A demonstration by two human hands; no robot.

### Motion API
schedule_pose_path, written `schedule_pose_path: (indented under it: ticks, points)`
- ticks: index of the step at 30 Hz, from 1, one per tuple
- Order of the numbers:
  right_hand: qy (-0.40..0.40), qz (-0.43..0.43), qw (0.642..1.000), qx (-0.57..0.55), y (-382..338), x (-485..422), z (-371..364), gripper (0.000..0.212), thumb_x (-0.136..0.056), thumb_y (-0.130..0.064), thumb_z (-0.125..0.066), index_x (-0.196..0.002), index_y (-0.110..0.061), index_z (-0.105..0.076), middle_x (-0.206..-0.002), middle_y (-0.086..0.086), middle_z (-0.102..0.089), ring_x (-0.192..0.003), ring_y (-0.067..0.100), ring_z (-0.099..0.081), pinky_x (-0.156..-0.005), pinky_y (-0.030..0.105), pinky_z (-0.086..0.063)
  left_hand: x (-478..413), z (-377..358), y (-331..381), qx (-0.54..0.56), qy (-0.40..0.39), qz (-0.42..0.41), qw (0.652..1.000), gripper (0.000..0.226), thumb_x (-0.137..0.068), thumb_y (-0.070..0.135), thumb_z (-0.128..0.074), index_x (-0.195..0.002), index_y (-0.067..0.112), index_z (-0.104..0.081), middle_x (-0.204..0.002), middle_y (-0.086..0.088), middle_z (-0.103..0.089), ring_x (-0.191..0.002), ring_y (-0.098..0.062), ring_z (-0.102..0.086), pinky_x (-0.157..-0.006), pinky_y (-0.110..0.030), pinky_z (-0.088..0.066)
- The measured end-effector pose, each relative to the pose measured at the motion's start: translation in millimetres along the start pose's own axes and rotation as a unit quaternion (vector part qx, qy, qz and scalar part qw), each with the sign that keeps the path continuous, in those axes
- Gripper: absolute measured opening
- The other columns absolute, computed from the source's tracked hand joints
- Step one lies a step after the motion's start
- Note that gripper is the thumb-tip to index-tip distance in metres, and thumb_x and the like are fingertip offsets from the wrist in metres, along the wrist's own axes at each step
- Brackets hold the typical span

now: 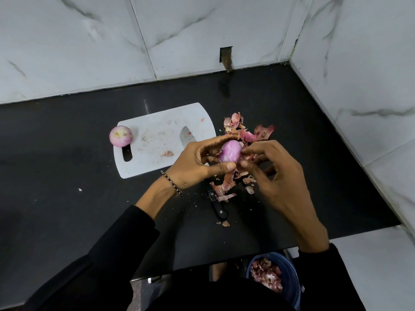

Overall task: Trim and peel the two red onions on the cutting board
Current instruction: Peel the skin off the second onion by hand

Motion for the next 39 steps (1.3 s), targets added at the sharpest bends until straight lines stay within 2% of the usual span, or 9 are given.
schedule_pose_path:
  ticks: [2,6,11,16,19,22,29,34,39]
  points:
    - [0.012,0.0,1.0,-0.003,-1.2,0.7,1.0,0.018,-0.092,-0.012,-0.07,-0.108,-0.019,-0.068,-0.11,-0.015,-0.06,-0.095,0.004,-0.06,-0.074,0.012,-0.047,0.7,2.9,-2.8,0.017,0.017,0.011,1.0,0.061,-0.077,0.012,-0.08,-0.134,0.011,-0.059,-0.126,-0.002,-0.068,-0.118,-0.015,-0.063,-0.095,-0.032,-0.054]
    - [0.004,-0.016,1.0,-0.013,-2.8,1.0,1.9,0.018,-0.093,-0.011,-0.068,-0.108,-0.021,-0.067,-0.105,-0.015,-0.061,-0.095,0.005,-0.06,-0.074,0.011,-0.045,1.5,5.8,-5.7,0.067,0.052,0.038,0.996,0.056,-0.07,0.021,-0.08,-0.124,0.02,-0.063,-0.115,0.001,-0.073,-0.108,-0.014,-0.068,-0.089,-0.025,-0.054]
    - [-0.003,-0.023,0.999,-0.024,-3.7,4.1,2.4,0.018,-0.093,-0.01,-0.067,-0.108,-0.02,-0.066,-0.106,-0.014,-0.062,-0.096,0.006,-0.06,-0.073,0.016,-0.048,2.2,12.5,-15.8,0.095,0.083,0.08,0.989,0.055,-0.065,0.041,-0.087,-0.115,0.029,-0.068,-0.115,-0.002,-0.073,-0.11,-0.02,-0.068,-0.095,-0.035,-0.054]
    - [0.003,-0.04,0.999,-0.033,-3.0,5.7,3.4,0.015,-0.094,-0.01,-0.065,-0.107,-0.018,-0.064,-0.103,-0.015,-0.062,-0.096,0.006,-0.06,-0.073,0.019,-0.05,1.6,7.2,-13.7,0.222,0.071,0.121,0.965,0.057,-0.07,0.036,-0.074,-0.115,0.003,-0.062,-0.101,-0.009,-0.075,-0.093,-0.022,-0.071,-0.084,-0.03,-0.059]
    - [-0.002,-0.047,0.998,-0.034,-2.1,5.7,3.3,0.016,-0.093,-0.012,-0.063,-0.108,-0.02,-0.063,-0.104,-0.016,-0.06,-0.098,0.003,-0.059,-0.077,0.024,-0.05,1.4,6.9,-13.7,0.22,0.058,0.127,0.965,0.039,-0.083,0.031,-0.063,-0.107,0.0,-0.062,-0.094,-0.005,-0.073,-0.093,-0.02,-0.069,-0.088,-0.031,-0.058]
    - [-0.005,-0.057,0.998,-0.031,-1.5,6.4,2.2,0.017,-0.093,-0.012,-0.063,-0.108,-0.021,-0.061,-0.104,-0.016,-0.06,-0.099,0.001,-0.057,-0.078,0.022,-0.05,1.1,5.9,-14.2,0.229,0.058,0.14,0.962,0.038,-0.084,0.033,-0.061,-0.102,0.0,-0.063,-0.094,-0.007,-0.073,-0.094,-0.022,-0.069,-0.091,-0.033,-0.057]
    - [-0.018,-0.096,0.995,0.01,9.4,7.8,-1.2,0.02,-0.095,-0.011,-0.063,-0.105,-0.027,-0.057,-0.101,-0.016,-0.058,-0.092,0.006,-0.057,-0.073,0.031,-0.054,2.3,3.1,-10.0,0.264,0.093,0.173,0.944,0.052,-0.082,0.036,-0.062,-0.113,-0.006,-0.062,-0.094,-0.014,-0.075,-0.087,-0.023,-0.073,-0.083,-0.031,-0.06]
    - [-0.038,-0.111,0.992,0.051,14.7,9.8,-5.1,0.024,-0.095,-0.012,-0.062,-0.1,-0.034,-0.052,-0.097,-0.021,-0.055,-0.089,0.001,-0.055,-0.072,0.038,-0.056,4.1,2.5,-11.6,0.296,0.121,0.192,0.928,0.065,-0.082,0.033,-0.063,-0.134,-0.003,-0.05,-0.097,-0.017,-0.073,-0.085,-0.026,-0.073,-0.081,-0.036,-0.061]
    - [-0.085,-0.124,0.983,0.101,20.0,9.5,-8.3,0.016,-0.097,-0.017,-0.058,-0.104,-0.03,-0.053,-0.101,-0.016,-0.052,-0.092,0.005,-0.053,-0.077,0.039,-0.056,3.7,-0.7,-6.4,0.297,0.127,0.19,0.927,0.054,-0.079,0.039,-0.063,-0.121,0.005,-0.06,-0.092,-0.015,-0.074,-0.078,-0.023,-0.074,-0.071,-0.031,-0.062]
Point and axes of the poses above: each hand's wrist, its own x-axis away from the middle knuckle, its own z-axis out of the back of the hand, y = z × x, the point moved 4 cm from there along -x, towards the middle knuckle
